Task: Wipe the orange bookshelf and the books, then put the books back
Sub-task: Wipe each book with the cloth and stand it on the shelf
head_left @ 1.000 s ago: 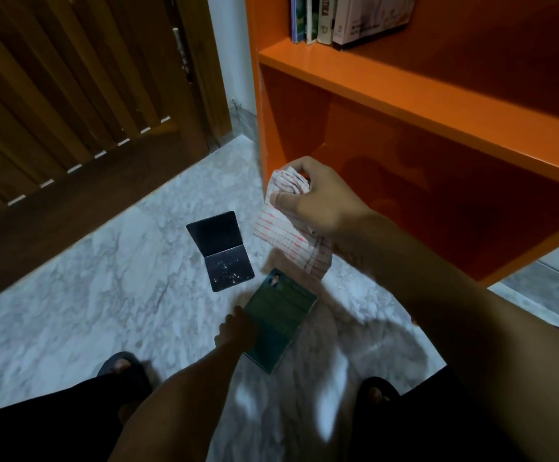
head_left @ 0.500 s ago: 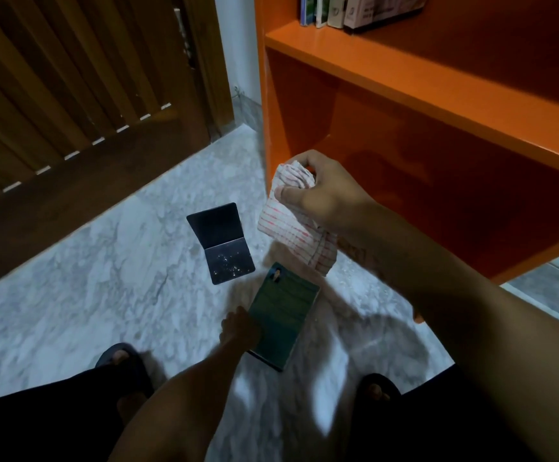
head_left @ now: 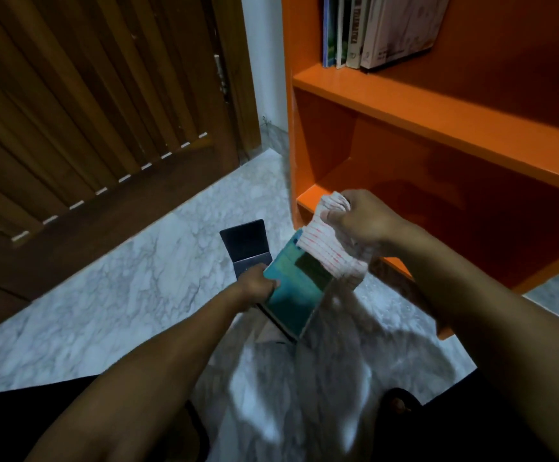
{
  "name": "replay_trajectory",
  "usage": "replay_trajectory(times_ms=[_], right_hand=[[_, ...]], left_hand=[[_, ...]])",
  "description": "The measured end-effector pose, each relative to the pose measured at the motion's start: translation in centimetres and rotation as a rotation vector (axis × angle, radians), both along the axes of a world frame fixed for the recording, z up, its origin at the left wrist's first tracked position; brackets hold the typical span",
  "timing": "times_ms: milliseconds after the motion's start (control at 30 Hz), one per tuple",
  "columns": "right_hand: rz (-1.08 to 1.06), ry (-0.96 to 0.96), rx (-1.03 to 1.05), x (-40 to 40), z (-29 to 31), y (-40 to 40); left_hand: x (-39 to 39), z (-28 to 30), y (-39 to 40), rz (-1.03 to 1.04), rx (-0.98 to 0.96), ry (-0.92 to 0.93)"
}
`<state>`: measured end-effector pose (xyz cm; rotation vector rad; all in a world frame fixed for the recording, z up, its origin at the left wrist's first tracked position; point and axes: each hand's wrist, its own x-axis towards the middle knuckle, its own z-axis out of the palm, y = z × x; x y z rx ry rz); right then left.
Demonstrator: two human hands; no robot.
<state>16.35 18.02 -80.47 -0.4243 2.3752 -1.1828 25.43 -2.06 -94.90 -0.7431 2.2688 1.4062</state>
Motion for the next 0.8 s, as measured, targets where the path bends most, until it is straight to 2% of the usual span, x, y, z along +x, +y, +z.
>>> replay_trajectory(times_ms=[100, 233, 367, 433, 500, 533, 600, 800], right_hand=[[-0.096, 0.041, 0.069, -1.6, -2.8, 0.1], [-0.403, -0.018, 0.009, -1.6, -4.4, -0.3], [-0.628, -0.232, -0.349, -0.1, -3.8, -1.9], [-0.598, -0.379, -0.528, 0.9, -2.6, -2.9], [-0.512, -0.558, -0.718, 2.0, -1.0, -3.7], [-0.435, -0.601, -0.747, 2.6, 0.0, -3.9], [-0.355, -0.608, -0.687, 3.4, 0.3, -4.0], [-0.454, -0.614, -0.510, 3.0, -4.3, -4.7]], left_hand=[[-0.7, 5.8, -1.3, 0.075, 0.076, 0.066], [-1.1, 12.7, -3.6, 0.143, 0.171, 0.134], [-0.1, 18.3, -4.6, 0.165, 0.277, 0.210], [0.9, 19.7, -4.6, 0.161, 0.287, 0.248], [1.8, 20.1, -4.4, 0.155, 0.284, 0.270], [2.2, 20.0, -4.2, 0.153, 0.268, 0.280], [2.7, 19.3, -3.6, 0.157, 0.245, 0.281], [2.6, 14.7, -1.8, 0.196, 0.184, 0.213]])
